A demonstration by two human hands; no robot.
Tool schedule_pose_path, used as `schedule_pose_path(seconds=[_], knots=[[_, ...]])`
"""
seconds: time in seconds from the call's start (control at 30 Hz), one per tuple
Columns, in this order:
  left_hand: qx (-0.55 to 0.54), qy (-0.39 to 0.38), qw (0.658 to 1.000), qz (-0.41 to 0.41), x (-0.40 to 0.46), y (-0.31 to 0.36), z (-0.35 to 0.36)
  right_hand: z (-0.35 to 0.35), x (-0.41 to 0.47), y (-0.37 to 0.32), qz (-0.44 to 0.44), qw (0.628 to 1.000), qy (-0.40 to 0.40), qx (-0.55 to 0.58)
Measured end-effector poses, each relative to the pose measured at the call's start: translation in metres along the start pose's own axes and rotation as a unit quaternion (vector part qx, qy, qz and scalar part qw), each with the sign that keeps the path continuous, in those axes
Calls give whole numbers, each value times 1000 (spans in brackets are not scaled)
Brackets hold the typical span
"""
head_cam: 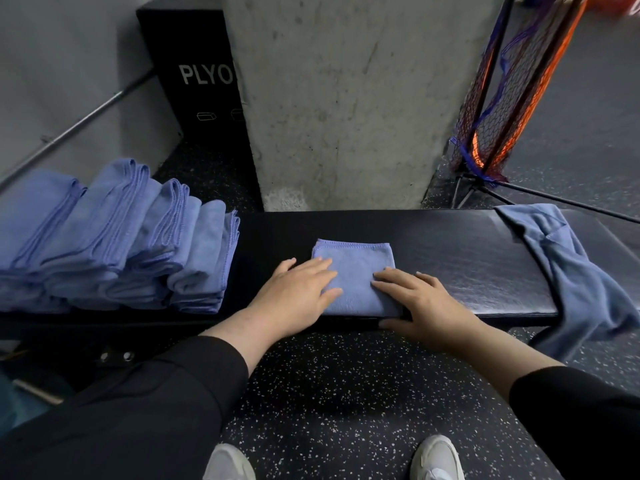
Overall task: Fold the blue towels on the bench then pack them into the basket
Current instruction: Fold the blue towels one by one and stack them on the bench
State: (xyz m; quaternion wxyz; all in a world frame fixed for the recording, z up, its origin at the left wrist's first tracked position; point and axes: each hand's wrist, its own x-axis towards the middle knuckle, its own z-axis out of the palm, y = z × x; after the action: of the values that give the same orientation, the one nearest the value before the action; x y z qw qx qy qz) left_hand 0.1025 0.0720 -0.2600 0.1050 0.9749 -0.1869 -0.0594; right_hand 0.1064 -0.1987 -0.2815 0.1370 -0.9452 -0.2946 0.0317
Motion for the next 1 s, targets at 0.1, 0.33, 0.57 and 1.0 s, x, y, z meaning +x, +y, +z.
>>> schedule_pose_path(seconds=[0.1, 0.33, 0.57, 1.0], knots=[[-4, -5, 1000, -2, -3, 3, -4, -6, 7, -9, 26, 997, 62, 29], [-34, 47, 998, 6, -11, 3, -8, -35, 5, -23, 81, 992, 29, 88], [-203, 31, 976, -71, -4, 0, -25, -39, 10, -26, 144, 975, 36, 165], [28, 219, 974, 52, 35, 2, 5, 2, 48, -16, 24, 972, 228, -46]])
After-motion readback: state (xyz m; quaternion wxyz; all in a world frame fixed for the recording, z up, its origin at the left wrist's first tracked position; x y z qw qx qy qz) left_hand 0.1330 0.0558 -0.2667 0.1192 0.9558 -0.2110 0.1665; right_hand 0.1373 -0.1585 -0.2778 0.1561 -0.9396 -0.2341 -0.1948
